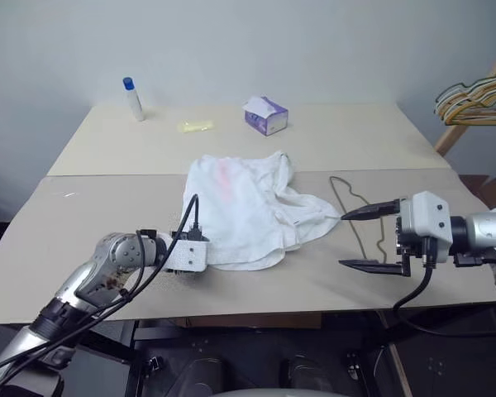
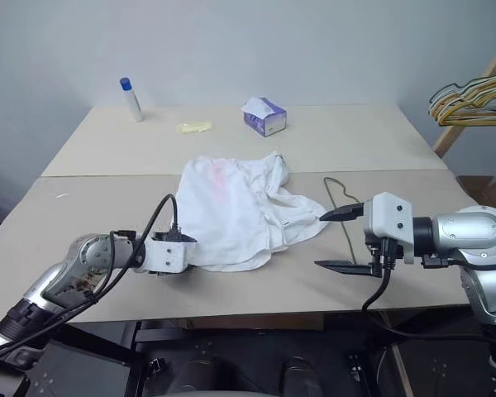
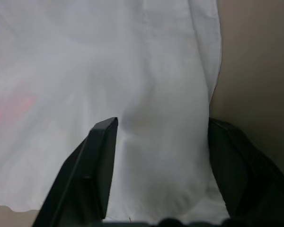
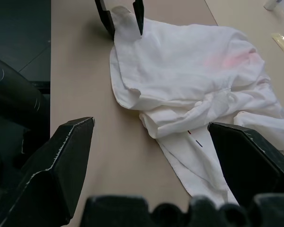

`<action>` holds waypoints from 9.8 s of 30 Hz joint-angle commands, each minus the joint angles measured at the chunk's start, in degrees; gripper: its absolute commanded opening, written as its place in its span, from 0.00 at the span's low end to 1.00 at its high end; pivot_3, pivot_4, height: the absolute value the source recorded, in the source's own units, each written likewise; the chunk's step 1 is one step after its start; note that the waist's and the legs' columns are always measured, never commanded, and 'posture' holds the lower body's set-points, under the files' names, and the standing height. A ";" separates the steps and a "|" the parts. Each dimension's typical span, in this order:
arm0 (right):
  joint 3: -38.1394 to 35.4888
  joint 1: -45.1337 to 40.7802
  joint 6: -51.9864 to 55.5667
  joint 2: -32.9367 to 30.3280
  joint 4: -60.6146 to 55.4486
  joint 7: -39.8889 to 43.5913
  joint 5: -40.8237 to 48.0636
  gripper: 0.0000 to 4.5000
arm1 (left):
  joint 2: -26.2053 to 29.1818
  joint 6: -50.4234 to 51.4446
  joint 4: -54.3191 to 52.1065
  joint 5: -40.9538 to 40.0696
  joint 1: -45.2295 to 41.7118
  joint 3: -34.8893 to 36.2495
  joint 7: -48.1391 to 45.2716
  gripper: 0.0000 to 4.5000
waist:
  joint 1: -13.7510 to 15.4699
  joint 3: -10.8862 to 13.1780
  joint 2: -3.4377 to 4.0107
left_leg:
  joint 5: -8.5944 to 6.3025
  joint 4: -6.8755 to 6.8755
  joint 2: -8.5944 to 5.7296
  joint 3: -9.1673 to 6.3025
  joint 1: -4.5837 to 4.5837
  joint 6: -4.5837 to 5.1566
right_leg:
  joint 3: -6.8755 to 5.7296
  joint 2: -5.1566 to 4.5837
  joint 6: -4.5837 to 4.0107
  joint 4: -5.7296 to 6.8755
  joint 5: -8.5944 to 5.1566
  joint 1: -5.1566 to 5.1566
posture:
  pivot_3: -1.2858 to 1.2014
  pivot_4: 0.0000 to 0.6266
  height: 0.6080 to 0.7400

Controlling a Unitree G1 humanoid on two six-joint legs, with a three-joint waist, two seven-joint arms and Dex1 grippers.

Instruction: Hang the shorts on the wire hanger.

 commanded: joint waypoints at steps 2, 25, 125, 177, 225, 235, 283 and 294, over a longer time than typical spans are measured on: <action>-1.82 -0.84 0.15 0.00 -1.40 -0.76 1.27 1.00 | 0.22 -0.55 3.47 1.41 -2.11 1.96 1.11 0.28 | 0.07 -0.01 -0.01 | 0.00 0.00 -0.01 0.00 -0.02 0.00 | 0.00 -0.01 -0.07 -0.01 0.04 -0.01 | 0.57 0.03 1.00; -1.12 1.24 0.34 1.77 -3.65 -3.09 1.00 1.00 | 8.95 -14.60 33.29 2.57 -10.37 11.96 14.32 0.50 | 0.58 -0.02 -0.09 | -0.06 0.04 -0.02 0.07 -0.14 0.09 | -0.07 -0.13 -0.12 -0.02 0.09 -0.12 | 0.57 0.06 1.00; 1.74 0.75 1.63 3.79 -5.77 -4.90 0.82 1.00 | 14.84 -19.73 25.54 -7.34 -5.32 16.76 -3.69 0.50 | -0.93 -0.77 -0.09 | -0.43 0.68 0.04 -0.25 -0.15 0.55 | 0.02 -0.18 0.00 0.03 0.02 0.05 | 0.58 0.05 1.00; 4.21 1.33 -0.50 8.10 -6.35 -10.10 -2.64 1.00 | -7.29 83.83 -21.95 -36.25 -20.14 -12.70 24.79 0.00 | -1.55 -0.69 -0.27 | -0.50 0.70 -0.16 -0.73 -0.11 0.34 | 0.10 -0.01 0.04 0.03 -0.09 0.20 | 0.57 0.03 1.00; 51.29 -62.66 -60.22 40.21 90.67 -43.93 -72.00 0.80 | 15.63 6.55 -30.24 -18.12 33.47 28.38 -1.78 0.00 | 0.57 -0.39 0.05 | 0.37 -0.41 0.06 0.19 -0.26 -1.21 | 0.01 0.17 -0.62 0.82 -0.49 -0.88 | 0.65 0.07 1.00; 51.48 -61.86 -60.96 36.49 91.57 -47.94 -74.33 0.01 | 15.61 5.43 -28.82 -17.87 32.46 28.20 -3.04 0.00 | 0.34 -0.39 0.04 | 0.42 -0.45 0.09 0.15 -0.21 -1.28 | 0.01 0.18 -0.67 0.93 -0.52 -0.90 | 0.64 0.05 1.00; 21.54 -72.29 -29.22 30.63 79.35 -69.35 -45.15 0.01 | -6.66 -8.25 66.19 10.81 -65.57 5.60 51.06 0.00 | -4.40 -0.62 -0.21 | 0.40 -0.41 -0.03 0.10 -0.68 -1.24 | 0.00 0.18 -0.53 0.85 -0.33 -1.14 | 0.57 0.00 1.00; 17.45 -73.76 -49.17 30.61 88.23 -84.74 -44.97 0.01 | -5.18 -32.30 69.78 13.91 -73.70 6.18 71.30 0.00 | -5.06 -0.62 -0.22 | 0.44 -1.57 -0.32 0.14 -1.17 -1.32 | -0.83 -0.18 -0.39 -0.16 -0.42 -1.68 | 0.57 0.00 1.00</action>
